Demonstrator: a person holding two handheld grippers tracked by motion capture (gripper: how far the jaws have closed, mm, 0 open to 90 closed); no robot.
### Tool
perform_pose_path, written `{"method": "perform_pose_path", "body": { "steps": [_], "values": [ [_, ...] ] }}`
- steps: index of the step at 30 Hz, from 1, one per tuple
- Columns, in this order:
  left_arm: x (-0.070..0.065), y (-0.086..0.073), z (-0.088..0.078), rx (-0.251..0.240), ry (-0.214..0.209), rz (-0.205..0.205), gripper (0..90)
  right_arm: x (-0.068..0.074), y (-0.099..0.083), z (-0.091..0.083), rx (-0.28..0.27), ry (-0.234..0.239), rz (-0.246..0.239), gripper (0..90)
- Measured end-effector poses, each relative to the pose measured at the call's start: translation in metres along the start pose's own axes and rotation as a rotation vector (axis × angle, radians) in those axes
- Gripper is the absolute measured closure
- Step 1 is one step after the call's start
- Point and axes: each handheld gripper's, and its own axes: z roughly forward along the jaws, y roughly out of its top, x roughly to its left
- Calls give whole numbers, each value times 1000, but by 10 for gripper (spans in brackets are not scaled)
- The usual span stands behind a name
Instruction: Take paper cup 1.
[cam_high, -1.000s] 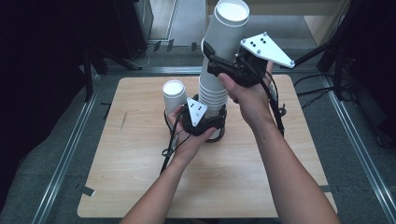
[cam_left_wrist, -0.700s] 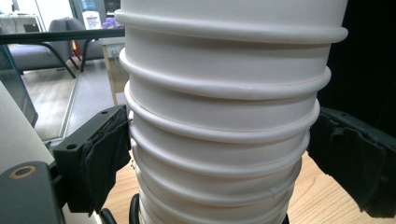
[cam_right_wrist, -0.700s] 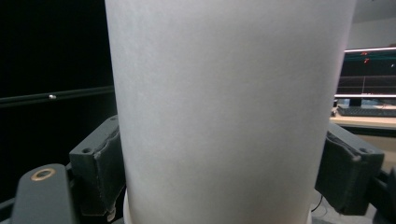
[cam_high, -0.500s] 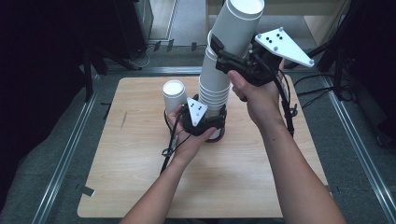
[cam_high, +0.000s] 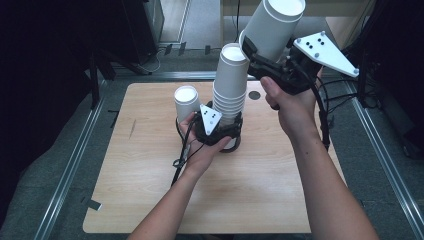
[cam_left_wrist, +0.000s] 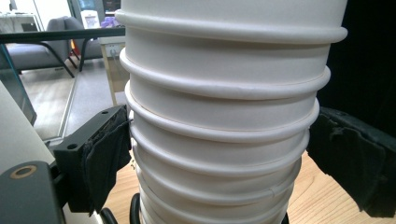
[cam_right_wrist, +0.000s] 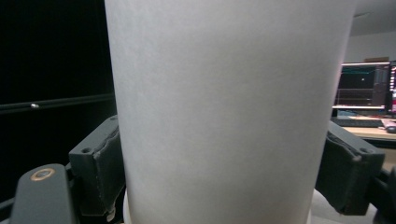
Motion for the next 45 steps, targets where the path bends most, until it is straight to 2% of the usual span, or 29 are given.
{"method": "perform_pose_path", "body": {
  "steps": [5, 9, 11, 12, 15, 18, 22, 26, 28, 33, 35, 36, 38, 39, 42, 45],
  "values": [
    [1, 1, -2, 19, -4, -12, 73, -7, -6, -6, 5, -21, -7, 153],
    [2, 2, -6, 19, -2, -5, 71, -14, -12, -14, 14, -37, -9, 152],
    [4, 3, -9, 14, -9, -12, 12, -16, -16, -18, 20, -44, -14, 151],
    [4, 3, -10, 12, -12, -13, 11, -18, -18, -20, 22, -48, -18, 151],
    [4, 2, -15, 15, -32, -9, 0, -22, -25, -25, 37, -52, -21, 151],
    [6, 1, -22, 17, -45, 3, 0, -24, -35, -32, 40, -79, -41, 150],
    [11, 1, -33, 14, -71, -8, 0, -28, -48, -41, 38, -109, -50, 149],
    [12, 2, -45, 16, -103, -22, 0, -33, -60, -48, 38, -128, -33, 149],
    [13, 4, -53, 33, -108, -28, 0, -35, -65, -51, 38, -135, -34, 147],
    [14, 4, -62, 60, -74, -45, 0, -38, -81, -61, 54, -157, -46, 145],
    [14, 2, -64, 93, -46, -60, 0, -40, -89, -65, 62, -160, -48, 144],
    [14, 1, -65, 101, -38, -53, 0, -41, -92, -67, 64, -163, -48, 143],
    [13, -2, -68, 105, 6, -5, 0, -43, -98, -70, 74, -162, -47, 142],
    [13, -4, -69, 120, 19, 5, 0, -43, -100, -71, 76, -165, -45, 141],
    [16, -10, -71, 117, 9, 14, 0, -45, -109, -76, 88, -170, -45, 141],
    [16, -15, -73, 124, 22, 24, 0, -45, -117, -80, 93, -173, -37, 140]
  ]
}}
